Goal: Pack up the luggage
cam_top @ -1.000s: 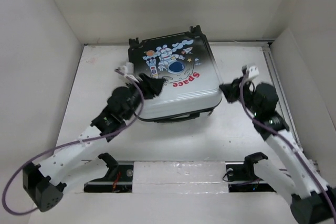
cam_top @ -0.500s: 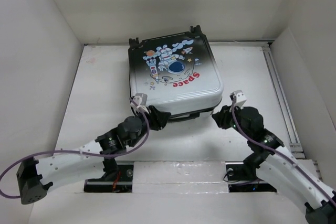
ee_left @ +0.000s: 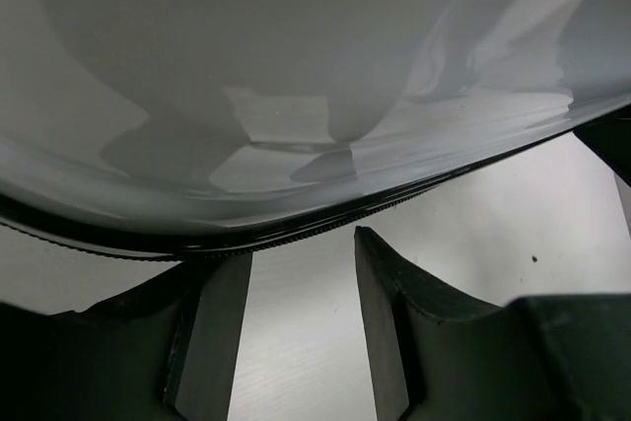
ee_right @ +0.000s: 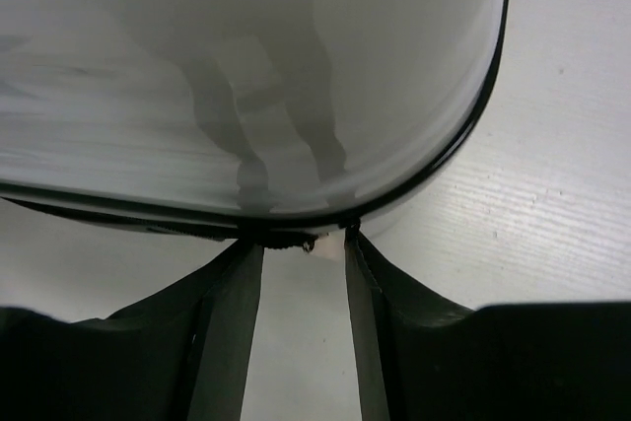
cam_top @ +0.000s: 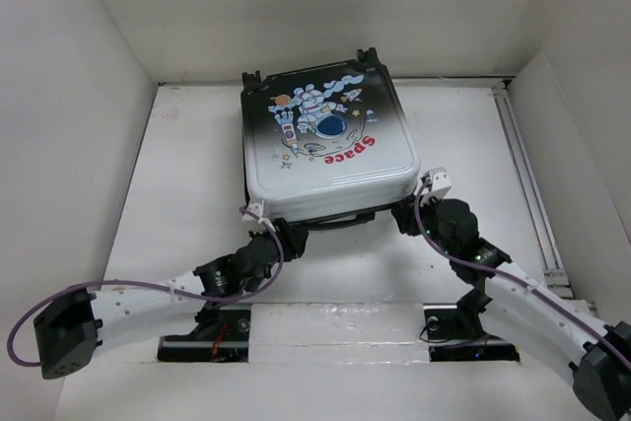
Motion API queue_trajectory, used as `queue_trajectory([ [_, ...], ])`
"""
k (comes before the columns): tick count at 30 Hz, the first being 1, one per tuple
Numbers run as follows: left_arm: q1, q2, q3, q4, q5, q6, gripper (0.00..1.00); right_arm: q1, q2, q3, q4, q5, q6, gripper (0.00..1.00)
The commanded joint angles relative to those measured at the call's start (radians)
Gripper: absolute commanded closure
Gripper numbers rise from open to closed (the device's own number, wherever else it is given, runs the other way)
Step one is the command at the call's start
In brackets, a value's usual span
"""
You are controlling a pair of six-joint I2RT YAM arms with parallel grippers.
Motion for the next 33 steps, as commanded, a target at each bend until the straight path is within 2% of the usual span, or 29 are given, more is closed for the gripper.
queue_trajectory([
  [1,-0.002,0.046,-0.016,0.105,-0.01,-0.022,0.58,0.009,0.042,-0.012,0.213,0.025,-0.035,0.55],
  [3,-0.002,0.085,-0.007,0.128,-0.001,-0.01,0.58,0.009,0.067,-0.012,0.242,0.005,-0.044,0.57],
  [8,-0.002,0.149,0.018,0.152,-0.011,0.01,0.57,0.009,0.121,-0.056,0.317,0.026,-0.032,0.71],
  [12,0.007,0.186,0.018,0.174,-0.011,0.01,0.57,0.019,0.121,-0.078,0.36,0.078,-0.021,0.69],
  [14,0.007,0.197,0.009,0.203,-0.021,0.001,0.57,0.029,0.121,-0.087,0.397,0.138,-0.012,0.74],
  [15,0.007,0.206,0.009,0.203,-0.021,0.001,0.57,0.038,0.121,-0.098,0.412,0.153,-0.012,0.81],
  [17,0.007,0.215,0.009,0.203,-0.021,0.001,0.58,0.049,0.13,-0.107,0.466,0.199,-0.012,0.86],
  [18,0.007,0.215,0.009,0.203,-0.021,0.001,0.58,0.049,0.13,-0.107,0.48,0.213,-0.012,0.98],
  [19,0.007,0.224,0.009,0.203,-0.021,-0.008,0.58,0.049,0.13,-0.107,0.48,0.228,-0.012,1.0],
  [26,0.007,0.284,-0.001,0.26,-0.021,-0.008,0.61,0.13,0.095,-0.116,0.449,0.195,0.031,1.0],
  [29,0.007,0.355,0.03,0.304,-0.011,0.012,0.61,0.227,0.107,-0.096,0.367,0.146,0.065,1.0],
  [33,0.007,0.474,0.084,0.341,-0.002,0.021,0.61,0.376,0.165,-0.018,0.216,0.162,0.108,1.0],
])
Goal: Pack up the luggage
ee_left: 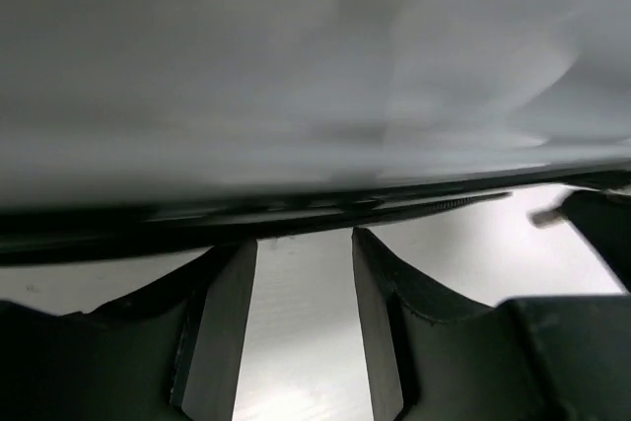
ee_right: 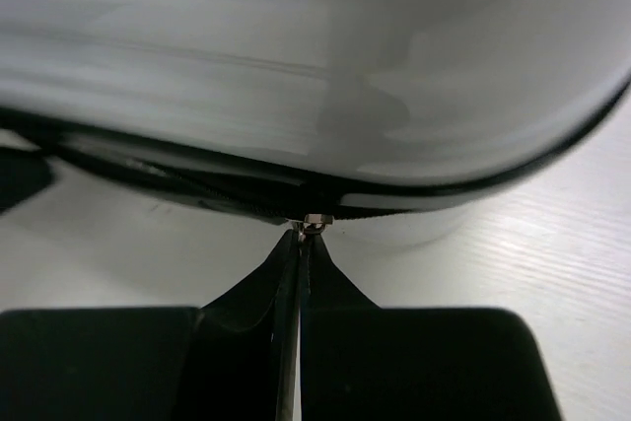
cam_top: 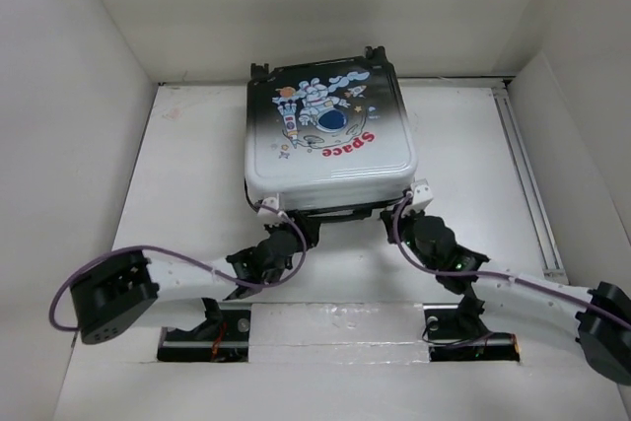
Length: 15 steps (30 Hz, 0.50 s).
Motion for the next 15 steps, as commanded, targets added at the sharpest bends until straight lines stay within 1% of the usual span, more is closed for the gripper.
queue_trajectory([
  [1,0.011,0.114,0.051,-0.018,0.117,0.025,0.61,0.165,0.033,0.081,-0.119,-0.095,0.077,1.0],
  [4,0.011,0.163,0.072,0.043,0.14,0.025,0.61,0.222,0.069,0.118,-0.129,-0.085,0.109,1.0],
  [5,0.011,0.175,0.072,0.054,0.156,0.025,0.61,0.242,0.087,0.142,-0.104,-0.085,0.109,1.0],
  [6,0.011,0.185,0.081,0.054,0.156,0.025,0.61,0.253,0.11,0.159,-0.104,-0.085,0.118,1.0],
  [7,0.011,0.206,0.093,0.065,0.156,0.025,0.61,0.265,0.168,0.179,-0.094,-0.085,0.118,1.0],
  [9,0.011,0.22,0.094,0.085,0.183,0.025,0.61,0.303,0.222,0.248,-0.138,-0.003,0.118,1.0],
  [10,0.011,0.22,0.103,0.085,0.184,0.025,0.63,0.303,0.248,0.26,-0.153,0.034,0.118,1.0],
  [12,0.011,0.176,0.094,0.055,0.174,0.016,0.64,0.303,0.248,0.26,-0.162,0.076,0.109,1.0],
  [13,0.011,0.145,0.054,0.055,0.164,0.005,0.64,0.303,0.213,0.26,-0.162,0.076,0.1,1.0],
  [14,0.011,0.067,0.034,0.039,0.164,0.005,0.64,0.291,0.19,0.26,-0.176,0.076,0.1,1.0],
  [15,0.011,0.022,0.019,0.011,0.126,-0.007,0.63,0.239,0.164,0.233,-0.187,0.053,0.1,1.0],
])
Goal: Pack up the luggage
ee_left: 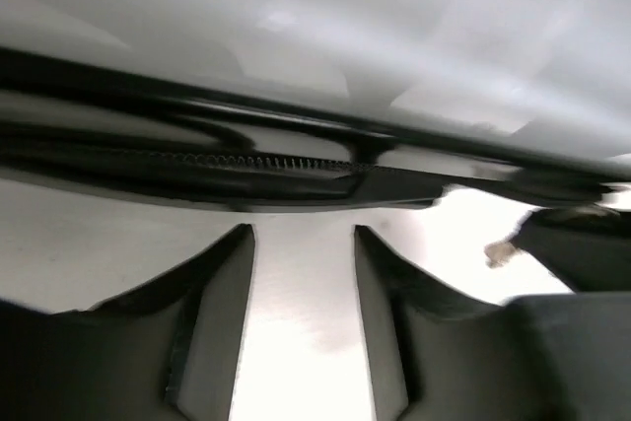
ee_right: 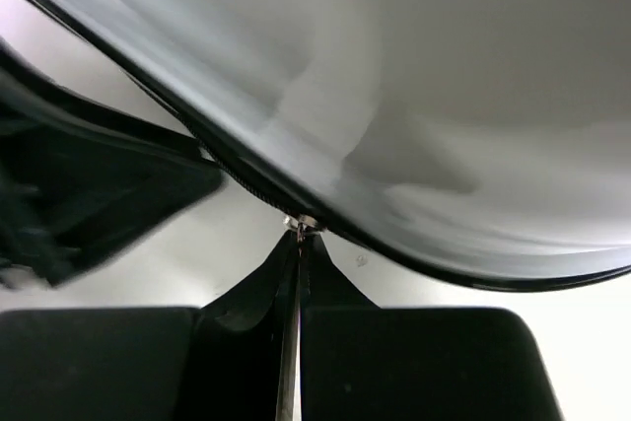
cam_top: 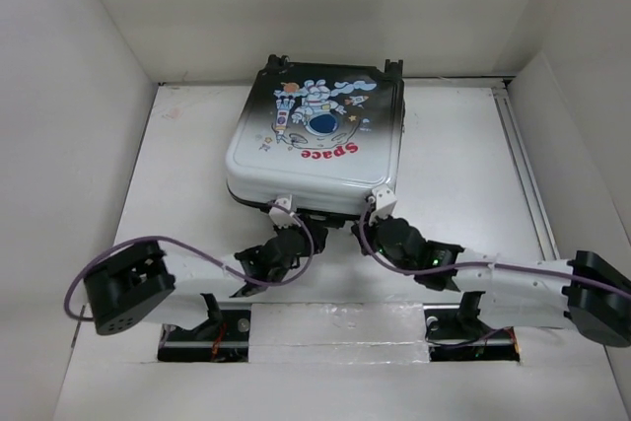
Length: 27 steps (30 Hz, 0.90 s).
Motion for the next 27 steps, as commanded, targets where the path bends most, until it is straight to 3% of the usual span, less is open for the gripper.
queue_trajectory([
  [1,0.006,-0.171,-0.042,-0.034,-0.029,-0.017,0.58,-0.06,-0.09,-0.004,-0.027,-0.044,0.015,1.0],
  [6,0.006,-0.482,-0.114,-0.203,-0.084,-0.077,0.41,-0.303,-0.306,-0.05,-0.08,-0.193,-0.059,1.0],
  [8,0.015,-0.578,-0.114,-0.349,-0.15,-0.109,0.38,-0.404,-0.342,-0.035,-0.14,-0.241,-0.088,1.0],
  [10,0.032,-0.723,-0.114,-0.473,-0.231,-0.147,0.29,-0.49,-0.364,-0.02,-0.162,-0.3,-0.125,1.0],
  [13,0.1,-0.863,-0.051,-0.556,-0.29,-0.148,0.28,-0.554,-0.364,0.0,-0.183,-0.344,-0.143,1.0],
  [14,0.117,-0.877,-0.022,-0.585,-0.372,-0.181,0.37,-0.585,-0.352,0.0,-0.183,-0.368,-0.143,1.0],
  [16,0.144,-0.877,0.056,-0.61,-0.452,-0.201,0.47,-0.598,-0.327,0.0,-0.183,-0.396,-0.152,1.0],
  [17,0.166,-0.833,0.077,-0.579,-0.485,-0.183,0.51,-0.598,-0.318,0.0,-0.183,-0.405,-0.152,1.0],
  [18,0.175,-0.799,0.102,-0.579,-0.524,-0.172,0.63,-0.598,-0.318,0.0,-0.183,-0.405,-0.152,1.0],
  [20,0.218,-0.668,0.192,-0.594,-0.525,-0.163,0.7,-0.578,-0.304,-0.01,-0.183,-0.405,-0.152,1.0],
  [21,0.247,-0.62,0.24,-0.594,-0.493,-0.139,0.78,-0.564,-0.304,-0.01,-0.183,-0.405,-0.152,1.0],
  [23,0.355,-0.542,0.275,-0.594,-0.36,-0.12,0.86,-0.555,-0.304,-0.021,-0.174,-0.405,-0.152,1.0],
  [24,0.523,-0.493,0.276,-0.515,-0.13,-0.094,0.88,-0.555,-0.316,-0.021,-0.174,-0.405,-0.152,1.0],
  [26,0.719,-0.48,0.235,-0.437,0.115,-0.106,0.9,-0.546,-0.33,-0.021,-0.174,-0.405,-0.152,1.0],
  [27,0.879,-0.46,0.21,-0.374,0.224,-0.106,0.9,-0.545,-0.344,-0.03,-0.174,-0.405,-0.152,1.0],
])
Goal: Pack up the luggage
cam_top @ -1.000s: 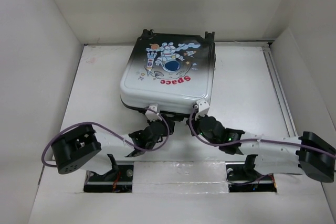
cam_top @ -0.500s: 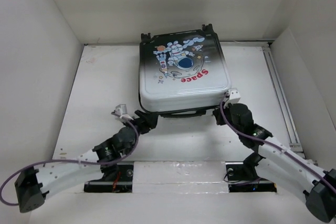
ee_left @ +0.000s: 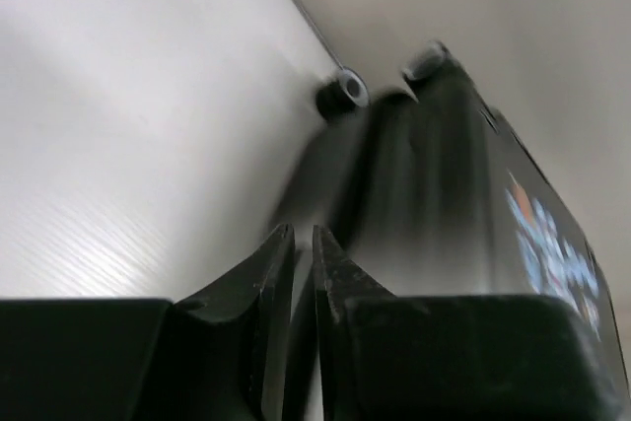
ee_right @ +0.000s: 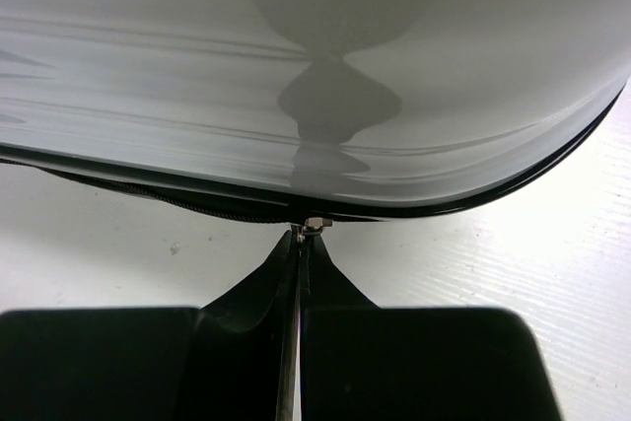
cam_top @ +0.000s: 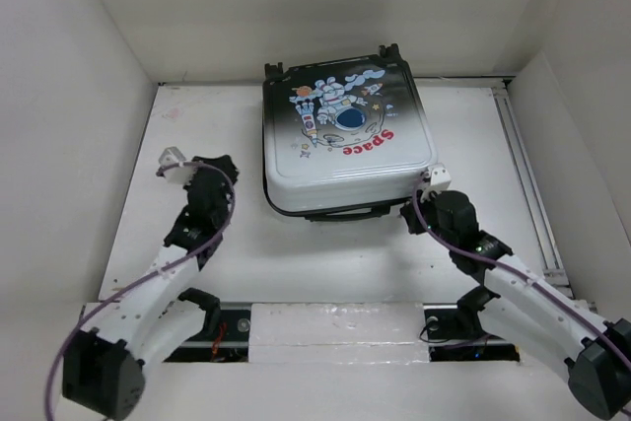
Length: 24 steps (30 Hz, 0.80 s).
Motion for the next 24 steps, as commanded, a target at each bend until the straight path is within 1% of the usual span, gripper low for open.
queue_trajectory([
  [1,0.302,0.037,-0.054,0.213,0.511,0.015,0.9,0.022,-0.038,0.031,0.075,-0.028,-0.009,1.0],
  [2,0.342,0.081,-0.043,0.214,0.559,0.015,0.9,0.031,-0.038,0.022,0.075,-0.028,-0.009,1.0],
  [3,0.368,0.135,0.013,0.197,0.597,0.015,0.92,0.031,-0.038,0.022,0.075,-0.028,-0.009,1.0],
  [4,0.369,0.24,0.037,0.195,0.649,0.03,0.94,0.044,-0.023,0.022,0.075,-0.028,-0.009,1.0],
  [5,0.369,0.288,0.037,0.226,0.689,0.021,0.95,0.053,-0.012,0.032,0.086,-0.028,-0.009,1.0],
  [7,0.317,0.388,0.003,0.34,0.744,-0.004,0.95,0.074,0.019,0.032,0.086,-0.028,0.002,1.0],
  [8,0.298,0.413,-0.008,0.409,0.745,-0.014,0.95,0.108,0.019,0.043,0.096,-0.01,0.002,1.0],
  [10,0.26,0.45,-0.018,0.448,0.731,-0.024,0.95,0.145,0.039,0.043,0.097,0.015,0.011,1.0],
  [11,0.211,0.473,-0.018,0.459,0.722,-0.024,0.95,0.163,0.039,0.054,0.097,0.024,0.011,1.0],
  [14,0.146,0.482,-0.044,0.493,0.66,-0.024,0.95,0.226,0.074,0.066,0.116,0.047,0.033,1.0],
  [17,0.137,0.482,-0.112,0.578,0.688,-0.094,0.96,0.316,0.131,0.089,0.173,0.088,0.056,1.0],
  [18,0.122,0.482,-0.124,0.579,0.688,-0.103,0.96,0.317,0.149,0.101,0.188,0.088,0.067,1.0],
  [19,0.111,0.482,-0.124,0.579,0.688,-0.103,0.96,0.361,0.172,0.123,0.201,0.108,0.067,1.0],
  [21,0.068,0.471,-0.15,0.588,0.662,-0.123,0.98,0.404,0.247,0.149,0.227,0.134,0.067,1.0],
  [23,0.047,0.462,-0.15,0.588,0.641,-0.123,0.98,0.45,0.304,0.202,0.264,0.134,0.067,1.0],
  [24,0.047,0.462,-0.159,0.588,0.64,-0.132,0.98,0.47,0.364,0.222,0.277,0.134,0.067,1.0],
])
